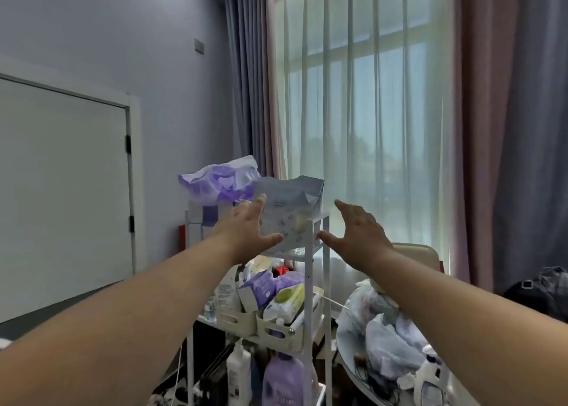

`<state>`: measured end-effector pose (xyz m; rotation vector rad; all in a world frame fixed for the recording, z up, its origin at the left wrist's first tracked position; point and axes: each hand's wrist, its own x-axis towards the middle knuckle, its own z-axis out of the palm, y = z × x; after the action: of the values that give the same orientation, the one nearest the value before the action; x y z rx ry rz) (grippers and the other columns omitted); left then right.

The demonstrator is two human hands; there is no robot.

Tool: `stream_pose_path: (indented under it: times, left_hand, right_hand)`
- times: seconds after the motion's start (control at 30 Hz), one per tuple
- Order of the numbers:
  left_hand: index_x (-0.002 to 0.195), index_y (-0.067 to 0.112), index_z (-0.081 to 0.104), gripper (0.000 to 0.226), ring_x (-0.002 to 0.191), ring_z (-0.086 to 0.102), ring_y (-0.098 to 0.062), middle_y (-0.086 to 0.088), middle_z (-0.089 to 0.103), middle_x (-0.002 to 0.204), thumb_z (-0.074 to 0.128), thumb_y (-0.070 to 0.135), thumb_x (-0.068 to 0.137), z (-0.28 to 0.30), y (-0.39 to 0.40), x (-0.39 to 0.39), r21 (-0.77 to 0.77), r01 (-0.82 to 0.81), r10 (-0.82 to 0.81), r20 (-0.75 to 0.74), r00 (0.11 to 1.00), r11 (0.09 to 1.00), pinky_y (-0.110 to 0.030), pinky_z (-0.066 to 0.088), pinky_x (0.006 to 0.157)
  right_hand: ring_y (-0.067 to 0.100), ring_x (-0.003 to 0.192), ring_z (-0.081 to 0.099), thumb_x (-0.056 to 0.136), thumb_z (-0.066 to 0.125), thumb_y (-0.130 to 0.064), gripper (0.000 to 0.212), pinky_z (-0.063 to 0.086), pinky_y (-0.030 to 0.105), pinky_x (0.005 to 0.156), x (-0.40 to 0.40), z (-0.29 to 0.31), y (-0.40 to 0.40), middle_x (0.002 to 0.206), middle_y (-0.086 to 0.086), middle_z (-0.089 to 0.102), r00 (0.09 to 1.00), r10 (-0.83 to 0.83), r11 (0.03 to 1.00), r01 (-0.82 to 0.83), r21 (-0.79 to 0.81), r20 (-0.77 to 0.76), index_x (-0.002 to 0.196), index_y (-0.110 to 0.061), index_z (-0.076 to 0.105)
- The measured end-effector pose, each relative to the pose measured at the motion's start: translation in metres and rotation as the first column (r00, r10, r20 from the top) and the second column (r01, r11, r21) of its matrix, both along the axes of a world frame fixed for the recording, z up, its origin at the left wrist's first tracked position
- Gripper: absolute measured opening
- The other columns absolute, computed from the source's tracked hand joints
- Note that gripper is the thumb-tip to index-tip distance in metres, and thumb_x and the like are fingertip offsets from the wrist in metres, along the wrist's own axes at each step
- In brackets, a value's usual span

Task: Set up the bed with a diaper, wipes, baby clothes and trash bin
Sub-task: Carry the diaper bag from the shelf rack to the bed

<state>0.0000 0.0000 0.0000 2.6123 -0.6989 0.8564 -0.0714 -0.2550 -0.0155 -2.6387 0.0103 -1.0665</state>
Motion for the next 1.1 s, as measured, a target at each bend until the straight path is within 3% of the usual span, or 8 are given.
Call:
stream_pose_path:
  times: [0.27,0.5,0.73,0.9,1.0,1.1]
  left_hand:
    - [0.152,0.041,-0.003,0.103,0.148,0.023,-0.032,-0.01,0.02,0.161,0.054,0.079,0.075,0.006,-0.027,0.115,0.086,-0.054,0.055,-0.01,0.998,0.995,-0.055,0.033,0.113]
    - [0.152,0.044,-0.014,0.108,0.138,0.038,-0.041,-0.017,0.023,0.159,0.059,0.075,0.078,0.026,-0.042,0.215,0.134,-0.175,0.193,-0.136,0.972,0.975,-0.054,0.041,0.104]
    - [0.15,0.047,-0.018,0.097,0.132,0.044,-0.042,-0.018,0.023,0.158,0.056,0.056,0.088,0.035,-0.046,0.286,0.069,-0.134,0.145,-0.185,0.972,0.989,-0.052,0.041,0.104]
    - [0.15,0.047,-0.002,0.082,0.132,0.043,-0.042,-0.018,0.031,0.15,0.049,0.034,0.088,0.037,-0.06,0.308,0.075,-0.096,0.107,-0.162,0.981,0.993,-0.054,0.042,0.103]
    - [0.139,0.044,0.023,0.073,0.123,0.049,-0.042,-0.014,0.04,0.139,0.062,0.055,0.078,0.036,-0.068,0.316,0.056,-0.065,0.074,-0.182,0.98,0.996,-0.055,0.045,0.1]
    - [0.128,0.04,0.033,0.074,0.122,0.051,-0.041,-0.012,0.04,0.136,0.063,0.075,0.07,0.032,-0.073,0.322,0.041,-0.081,0.088,-0.198,0.976,0.996,-0.053,0.047,0.095]
  right_hand:
    - [0.026,0.135,0.04,0.072,0.033,-0.083,0.093,0.035,0.044,0.108,0.102,-0.003,-0.027,0.151,0.0,0.04,0.999,-0.043,0.999,0.043,0.019,-0.004,0.152,-0.035,0.022]
    - [0.028,0.138,0.037,0.096,0.039,-0.054,0.063,0.031,0.044,0.111,0.194,0.002,-0.041,0.152,0.004,0.039,0.993,-0.113,0.994,0.113,0.007,0.018,0.153,-0.033,0.023]
    - [0.028,0.138,0.036,0.098,0.04,-0.048,0.061,0.031,0.044,0.112,0.263,0.003,-0.057,0.152,0.005,0.038,0.99,-0.138,0.989,0.139,0.05,-0.018,0.154,-0.034,0.02]
    - [0.029,0.136,0.038,0.097,0.04,-0.042,0.063,0.031,0.044,0.11,0.299,0.007,-0.068,0.151,0.006,0.039,0.992,-0.12,0.991,0.121,0.064,-0.028,0.155,-0.035,0.017]
    - [0.03,0.134,0.039,0.095,0.04,-0.041,0.065,0.034,0.045,0.107,0.322,0.009,-0.078,0.15,0.006,0.04,0.994,-0.103,0.992,0.106,0.068,-0.049,0.155,-0.038,0.015]
    - [0.032,0.133,0.041,0.095,0.041,-0.042,0.065,0.035,0.046,0.105,0.343,0.015,-0.09,0.148,0.008,0.041,0.996,-0.077,0.99,0.083,0.114,-0.054,0.155,-0.038,0.015]
